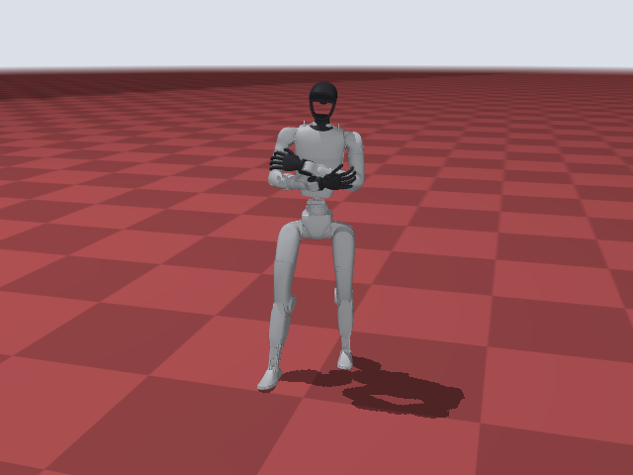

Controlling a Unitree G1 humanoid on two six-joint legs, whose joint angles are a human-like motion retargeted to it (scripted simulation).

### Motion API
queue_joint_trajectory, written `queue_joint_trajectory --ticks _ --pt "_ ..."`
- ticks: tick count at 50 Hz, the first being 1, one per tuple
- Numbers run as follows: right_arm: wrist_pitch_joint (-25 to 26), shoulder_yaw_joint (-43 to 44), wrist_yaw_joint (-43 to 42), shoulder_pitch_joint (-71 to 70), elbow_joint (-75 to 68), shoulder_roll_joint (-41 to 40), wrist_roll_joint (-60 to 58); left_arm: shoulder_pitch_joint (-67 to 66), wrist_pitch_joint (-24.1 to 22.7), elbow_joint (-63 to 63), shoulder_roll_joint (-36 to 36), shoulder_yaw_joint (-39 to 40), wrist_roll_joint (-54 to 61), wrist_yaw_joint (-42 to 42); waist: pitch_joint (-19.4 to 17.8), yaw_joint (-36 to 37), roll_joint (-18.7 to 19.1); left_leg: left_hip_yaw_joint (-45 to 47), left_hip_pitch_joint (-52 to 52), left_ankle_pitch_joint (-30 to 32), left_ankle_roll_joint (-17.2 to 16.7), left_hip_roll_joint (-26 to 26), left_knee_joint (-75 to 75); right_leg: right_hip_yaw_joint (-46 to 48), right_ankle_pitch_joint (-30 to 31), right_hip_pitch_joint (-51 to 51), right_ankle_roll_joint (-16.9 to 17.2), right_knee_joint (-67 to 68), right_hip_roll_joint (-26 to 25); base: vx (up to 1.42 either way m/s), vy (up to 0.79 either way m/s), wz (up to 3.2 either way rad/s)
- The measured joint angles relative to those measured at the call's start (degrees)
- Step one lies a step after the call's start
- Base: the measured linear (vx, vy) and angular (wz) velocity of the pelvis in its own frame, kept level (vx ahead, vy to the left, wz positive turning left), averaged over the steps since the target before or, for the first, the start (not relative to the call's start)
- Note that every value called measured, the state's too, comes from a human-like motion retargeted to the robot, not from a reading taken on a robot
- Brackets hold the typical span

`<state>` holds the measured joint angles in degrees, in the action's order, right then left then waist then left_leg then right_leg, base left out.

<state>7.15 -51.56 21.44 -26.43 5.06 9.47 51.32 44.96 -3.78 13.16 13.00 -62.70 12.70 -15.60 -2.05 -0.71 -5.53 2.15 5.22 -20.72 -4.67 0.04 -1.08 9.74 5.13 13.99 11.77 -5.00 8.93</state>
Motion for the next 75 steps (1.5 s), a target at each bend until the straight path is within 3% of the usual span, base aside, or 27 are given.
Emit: queue_joint_trajectory --ticks 5,10,13,17,21,27,32,37,41,45,52,55,60,62,65,70,75 --pt "-0.41 -0.18 1.38 0.26 -0.42 -0.66 -1.45 -0.68 -1.49 -0.52 -0.17 -0.92 -1.94 0.71 1.08 -1.31 1.68 -1.87 2.59 -1.63 0.27 0.98 -0.3 0.39 -5.24 0.65 2.56 0.0 0.34 0.48 -0.16 0.41" --pt "-0.21 0.59 1.58 -1.53 -0.83 -0.03 -0.99 0.86 -1.84 -1.01 -0.19 -0.23 -1.39 2.08 3.67 -2.27 1.02 -4.38 3.3 -1.14 1.7 -0.84 -3.69 3.71 -0.57 -2.71 2.44 0.0 3.4 0.53 -0.25 0.41" --pt "0.1 0.63 1.36 -1.33 -0.78 0.03 -0.1 0.29 -1.29 -0.84 -0.15 -0.15 -0.84 2.09 5.53 -1.81 -0.13 -5.86 2.85 2.16 3.16 -1.98 -8.86 3.38 -0.43 -5.49 1.64 0.0 4.53 0.54 -0.32 0.1" --pt "0.69 0.2 0.84 -0.17 -0.78 -0.31 2.07 -1.62 0.06 -0.39 -0.01 -0.24 -0.55 0.85 8.33 -0.77 -2.78 -6.83 -2.52 7.33 5.89 -4.94 -22.54 1.72 -3.3 -8.55 0.2 0.54 6.27 0.51 -0.33 -0.14" --pt "1.28 -0.02 0.26 0.84 -0.93 -0.78 3.72 -3.21 1.18 0.11 0.28 -0.37 0.42 -0.36 11.02 0.1 -4.96 -4.57 -11.62 7.42 8.68 -7.34 -36.23 -0.16 -6.27 -8.89 -0.13 3.07 7.44 0.45 -0.27 -0.28" --pt "1.48 -0.12 0.22 1.22 -1.76 -1.66 3.88 -3.7 1.56 0.25 0.59 -0.52 3.25 -0.99 11.76 3.0 -6.18 1.31 -18.18 5.08 10.76 -7.77 -32.79 -4.34 -9.58 -9.4 1.44 6.12 6.55 0.4 -0.17 -0.64" --pt "1.15 0.02 0.11 0.74 -2.42 -1.98 3.03 -2.88 1.63 0.14 0.53 -0.4 6.3 0.24 10.15 6.1 -4.3 2.37 -19.14 9.83 8.79 -6.03 -15.88 -7.18 -12.56 -11.59 1.34 7.42 3.01 0.38 -0.07 -0.78" --pt "0.15 -0.02 0.32 0.13 -2.65 -1.94 2.66 -2.19 0.69 0.03 0.38 -0.16 8.25 0.7 7.38 8.53 -1.3 4.24 -19.14 14.35 4.39 -2.46 -0.72 -9.27 -15.68 -16.39 0.13 7.48 -1.11 0.41 0.0 -0.69" --pt "-0.65 -0.14 0.84 -0.01 -2.72 -2.18 2.39 -2.21 -0.49 0.0 0.5 -0.24 8.18 -0.19 5.85 9.98 -0.68 7.0 -19.77 13.64 0.56 -0.92 5.53 -11.01 -17.59 -20.4 -0.51 7.15 -2.43 0.45 0.05 -0.59" --pt "-1.03 -0.12 0.78 0.58 -2.76 -2.69 2.37 -2.69 -1.1 0.26 0.81 -0.69 7.67 -0.69 6.04 11.38 -1.76 9.48 -20.3 11.06 -0.37 -0.39 6.08 -12.8 -18.43 -23.49 -0.59 6.92 -2.19 0.49 0.09 -0.54" --pt "-1.31 0.16 0.48 0.53 -3.13 -3.23 3.35 -2.13 -1.23 0.7 1.88 -0.32 8.0 -1.53 7.81 11.94 -1.5 8.44 -15.69 15.55 -0.02 1.53 6.04 -15.95 -15.27 -26.13 -2.73 12.01 -4.12 0.55 0.17 -0.37" --pt "-1.74 0.02 1.02 1.54 -3.04 -3.32 3.59 -3.17 -1.64 0.96 1.95 -0.47 7.88 -2.27 8.69 11.5 -0.04 7.19 -12.51 14.88 0.01 3.17 5.06 -17.16 -8.96 -24.55 -3.22 20.64 -6.4 0.57 0.24 -0.15" --pt "-1.25 0.24 0.64 2.42 -2.51 -3.05 2.76 -4.22 -1.01 1.31 1.87 -0.92 7.15 -0.93 10.54 10.57 2.19 5.63 -10.48 10.32 0.87 5.49 2.07 -14.83 3.25 -10.52 -1.35 46.83 -9.22 0.5 0.24 -0.05" --pt "-0.69 0.43 -0.35 2.36 -2.2 -2.81 3.1 -4.21 -0.12 1.55 1.91 -0.95 6.77 0.32 10.56 10.08 2.76 5.27 -9.8 8.49 1.0 5.68 0.77 -11.47 3.81 -5.26 -2.66 53.71 -7.81 0.45 0.21 0.08" --pt "-0.42 0.55 -1.28 2.06 -1.76 -2.35 3.65 -4.03 0.66 1.78 1.97 -0.8 5.83 1.53 10.0 8.95 3.53 4.58 -8.52 6.09 1.06 5.45 -0.97 -6.01 0.04 0.33 -5.9 57.59 -4.6 0.43 0.19 0.25" --pt "-1.43 0.26 -0.83 1.54 -1.42 -1.71 3.25 -3.93 -0.39 1.63 1.79 -0.63 5.39 1.68 8.87 5.81 4.21 2.04 -6.19 3.33 1.09 4.09 -2.49 -1.37 -5.69 3.3 -7.18 44.99 -2.6 0.42 0.12 0.58" --pt "-1.55 0.25 -1.72 0.51 -1.54 -1.12 3.17 -3.18 -1.24 1.39 1.43 -0.62 7.32 2.7 6.74 2.21 2.12 -1.91 -2.65 1.19 0.95 0.03 -2.99 -2.05 -1.57 -0.42 -6.09 17.51 0.14 0.43 0.02 0.88"
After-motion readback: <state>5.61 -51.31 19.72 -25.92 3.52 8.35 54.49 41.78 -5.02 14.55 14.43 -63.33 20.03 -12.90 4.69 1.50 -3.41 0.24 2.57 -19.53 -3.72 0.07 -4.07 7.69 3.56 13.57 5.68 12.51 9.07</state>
